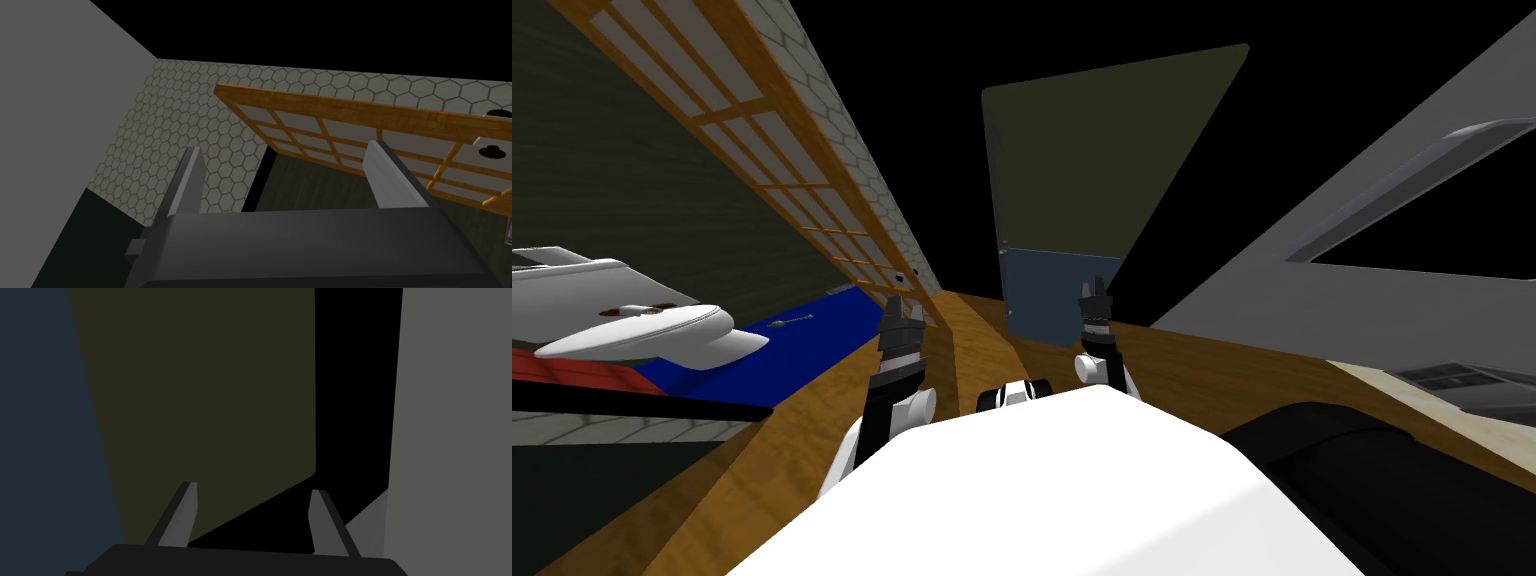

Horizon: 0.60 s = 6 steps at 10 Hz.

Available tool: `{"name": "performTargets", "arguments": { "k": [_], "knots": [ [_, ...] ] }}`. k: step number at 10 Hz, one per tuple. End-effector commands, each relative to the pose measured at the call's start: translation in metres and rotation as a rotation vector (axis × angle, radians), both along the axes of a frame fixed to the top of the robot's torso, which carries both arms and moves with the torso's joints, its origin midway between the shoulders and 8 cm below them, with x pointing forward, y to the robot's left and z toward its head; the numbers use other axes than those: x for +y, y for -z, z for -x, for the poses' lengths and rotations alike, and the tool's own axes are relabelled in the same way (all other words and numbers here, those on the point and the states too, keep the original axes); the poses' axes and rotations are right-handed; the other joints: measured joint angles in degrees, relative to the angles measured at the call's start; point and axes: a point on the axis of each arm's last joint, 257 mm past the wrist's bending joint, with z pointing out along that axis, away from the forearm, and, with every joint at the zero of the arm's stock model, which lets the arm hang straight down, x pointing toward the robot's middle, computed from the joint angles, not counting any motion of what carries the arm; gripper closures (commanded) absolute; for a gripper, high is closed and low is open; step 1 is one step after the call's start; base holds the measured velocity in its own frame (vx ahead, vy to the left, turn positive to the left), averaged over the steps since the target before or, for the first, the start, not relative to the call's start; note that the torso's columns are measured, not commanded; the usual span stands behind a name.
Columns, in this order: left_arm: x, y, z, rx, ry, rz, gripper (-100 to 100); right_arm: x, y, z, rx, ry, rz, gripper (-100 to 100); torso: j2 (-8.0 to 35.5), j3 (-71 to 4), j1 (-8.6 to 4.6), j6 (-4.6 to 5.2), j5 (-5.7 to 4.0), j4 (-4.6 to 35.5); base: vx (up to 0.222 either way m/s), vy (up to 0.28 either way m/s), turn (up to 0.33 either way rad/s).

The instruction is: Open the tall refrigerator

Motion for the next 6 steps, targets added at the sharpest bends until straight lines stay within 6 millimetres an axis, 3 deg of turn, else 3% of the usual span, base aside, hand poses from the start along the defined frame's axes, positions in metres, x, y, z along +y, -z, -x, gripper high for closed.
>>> {"name": "performTargets", "arguments": {
  "k": [1, 3, 6],
  "knots": [
    [0.0, 0.0, 0.0, 0.0, 0.0, 0.0, 0, -0.001, 0.003, 0.0, 0.018, -0.001, 0.048, -100, 4.23, -8.46, 0.0, 0.0, 0.0, 4.23, 0.019, 0.021, 0.004],
    [0.0, 0.0, 0.0, 0.001, 0.0, 0.0, 0, -0.005, 0.01, 0.0, 0.054, 0.011, 0.13, -100, 6.62, -13.57, 0.12, 0.0, 0.03, 6.66, 0.038, 0.055, -0.001],
    [0.0, 0.0, 0.0, 0.001, 0.0, 0.0, 0, -0.021, 0.026, 0.002, 0.127, 0.06, 0.286, -100, 6.8, -13.89, 0.11, 0.0, 0.03, 6.88, 0.076, 0.098, -0.007]
  ]
}}
